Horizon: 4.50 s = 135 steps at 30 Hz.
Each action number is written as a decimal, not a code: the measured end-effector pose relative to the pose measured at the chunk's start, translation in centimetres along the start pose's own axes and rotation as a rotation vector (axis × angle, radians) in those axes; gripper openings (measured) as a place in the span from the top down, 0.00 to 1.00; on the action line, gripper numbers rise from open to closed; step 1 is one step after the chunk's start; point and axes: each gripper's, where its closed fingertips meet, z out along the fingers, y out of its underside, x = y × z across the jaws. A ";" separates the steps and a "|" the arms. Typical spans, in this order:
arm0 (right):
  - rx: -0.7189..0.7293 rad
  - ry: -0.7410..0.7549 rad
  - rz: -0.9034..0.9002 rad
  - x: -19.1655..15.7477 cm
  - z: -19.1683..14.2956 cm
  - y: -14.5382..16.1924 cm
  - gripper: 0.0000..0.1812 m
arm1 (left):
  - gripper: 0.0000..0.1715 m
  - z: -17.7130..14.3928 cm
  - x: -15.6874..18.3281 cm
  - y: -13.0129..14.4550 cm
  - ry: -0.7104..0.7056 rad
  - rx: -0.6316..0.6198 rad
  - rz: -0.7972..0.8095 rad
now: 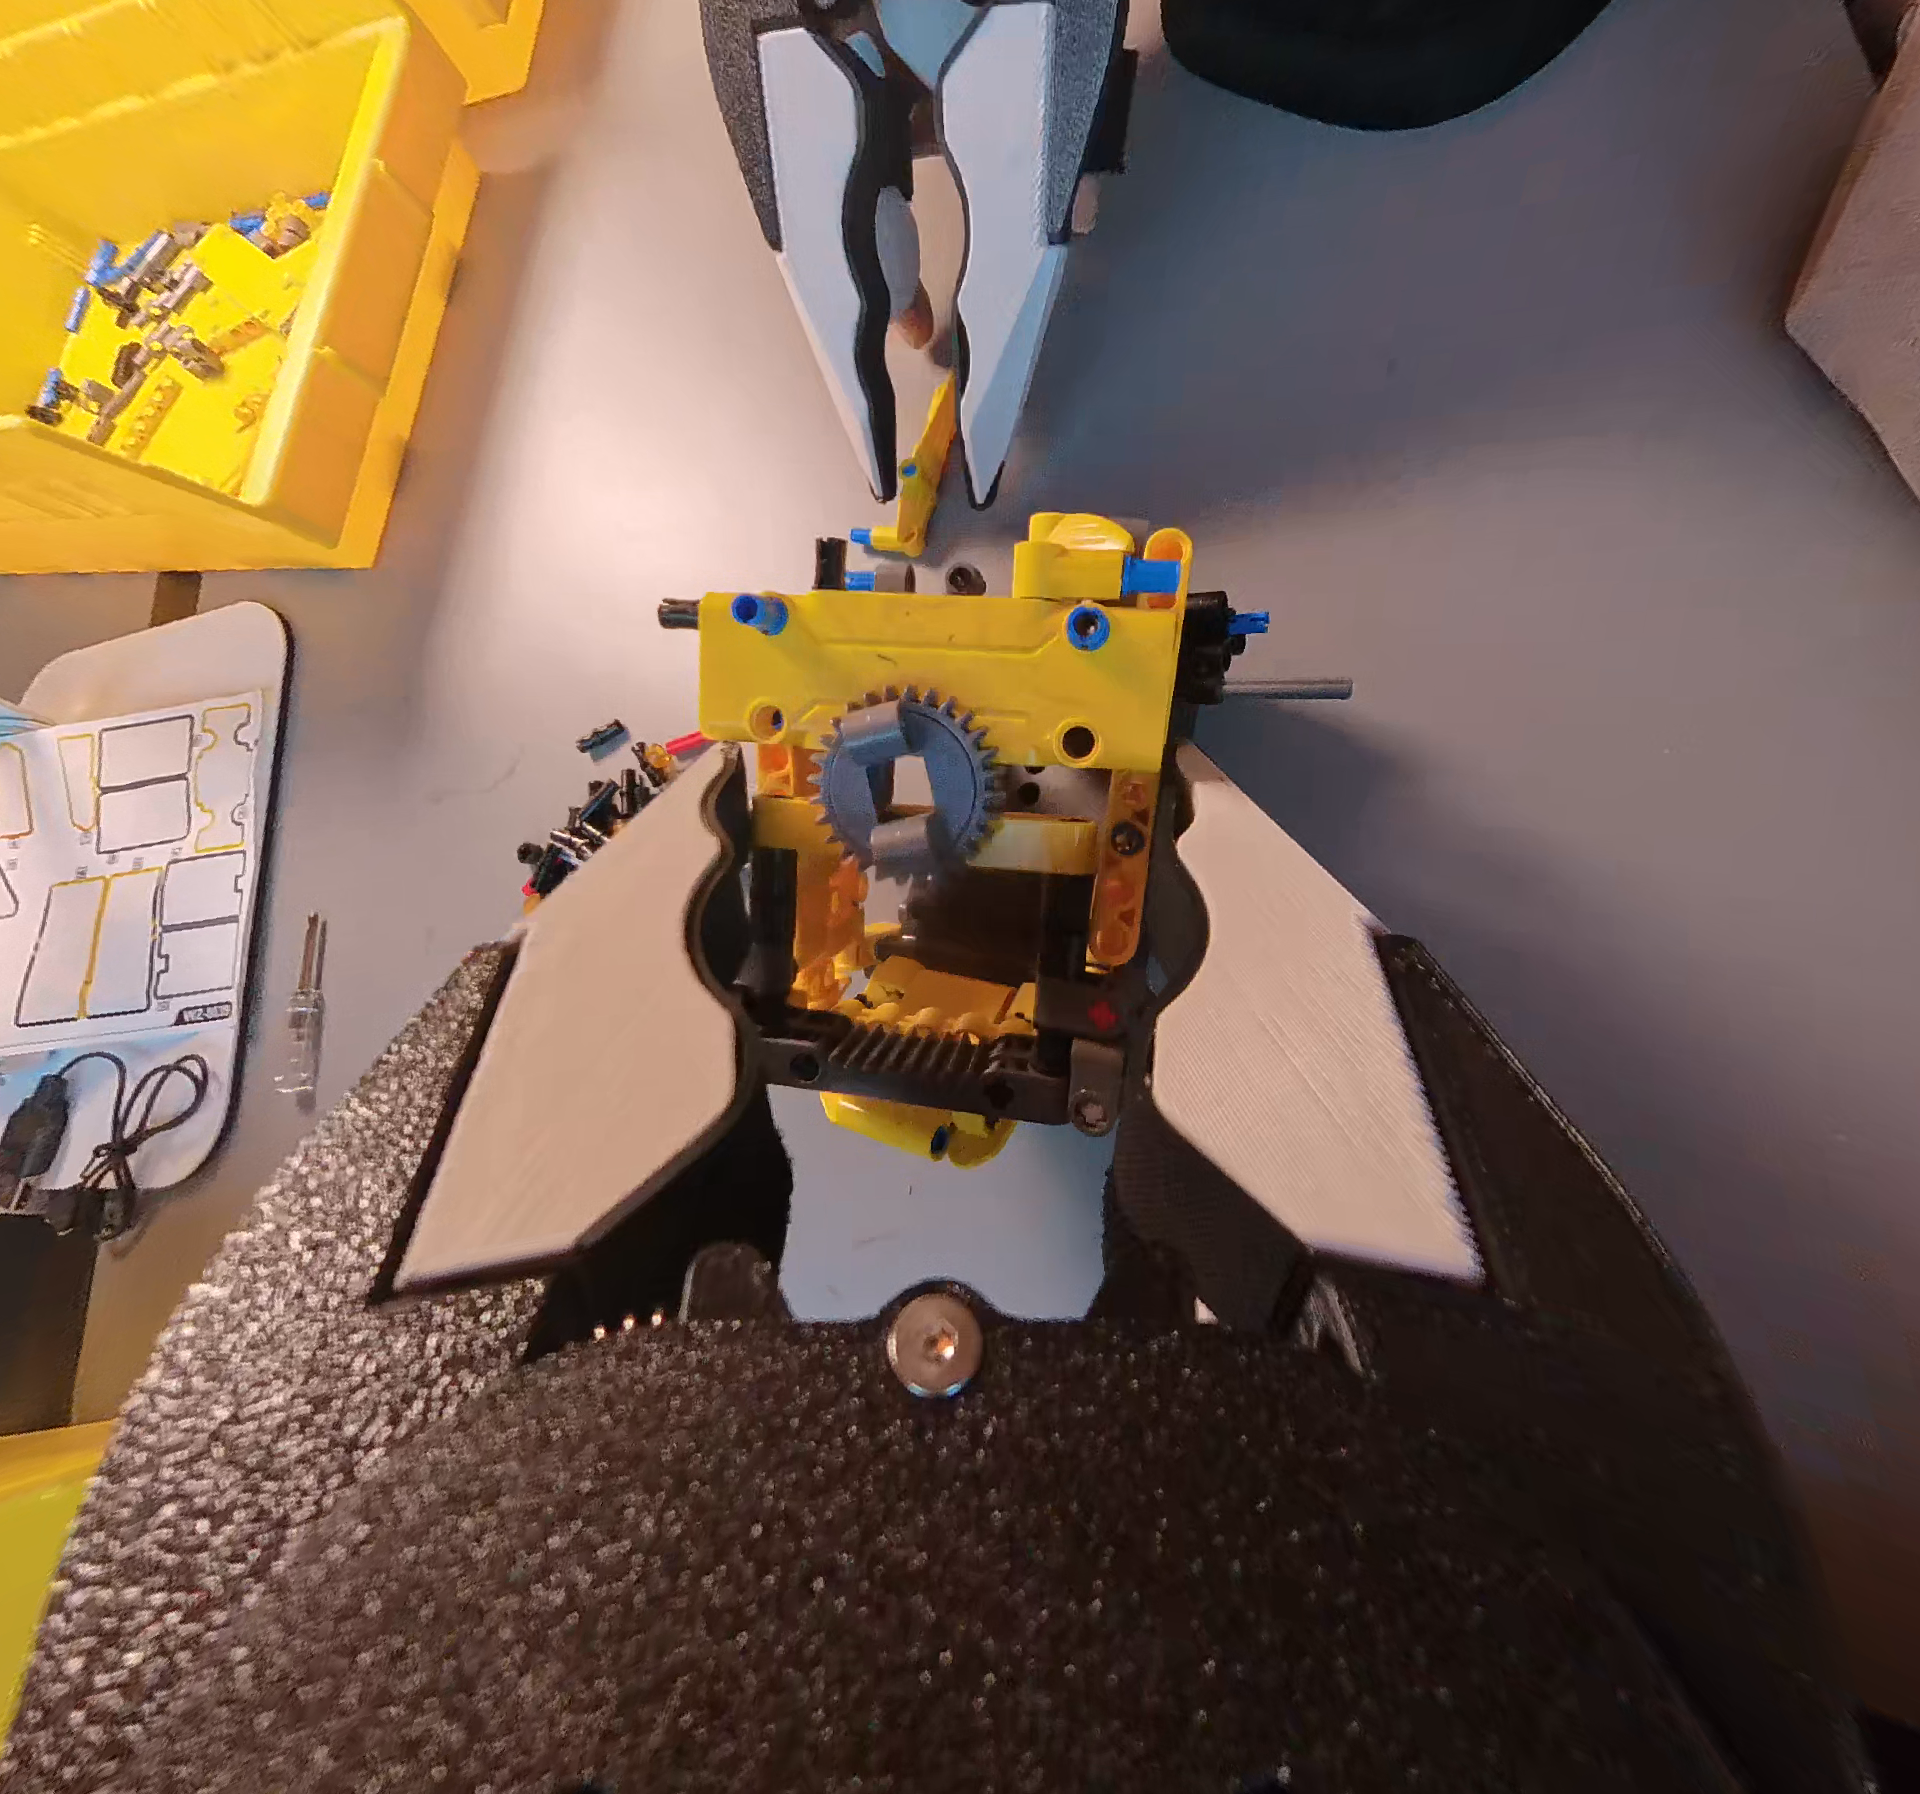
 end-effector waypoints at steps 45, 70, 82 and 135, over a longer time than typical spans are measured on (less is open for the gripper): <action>0.664 -0.561 0.496 -3.9 -4.6 -12.0 0.97 | 0.50 -1.2 -0.2 1.3 0.049 0.312 -0.446; 0.516 -0.378 0.089 -6.5 -3.1 -11.7 0.96 | 0.42 -3.0 0.3 -2.2 0.037 0.205 -0.358; 0.483 -0.355 -0.060 -8.3 -2.9 -11.4 0.96 | 0.51 -1.4 1.8 -3.0 0.130 0.170 -0.354; 0.667 -0.457 0.078 -7.3 -4.7 -12.1 0.97 | 0.59 -2.0 1.8 -2.8 0.121 0.287 -0.426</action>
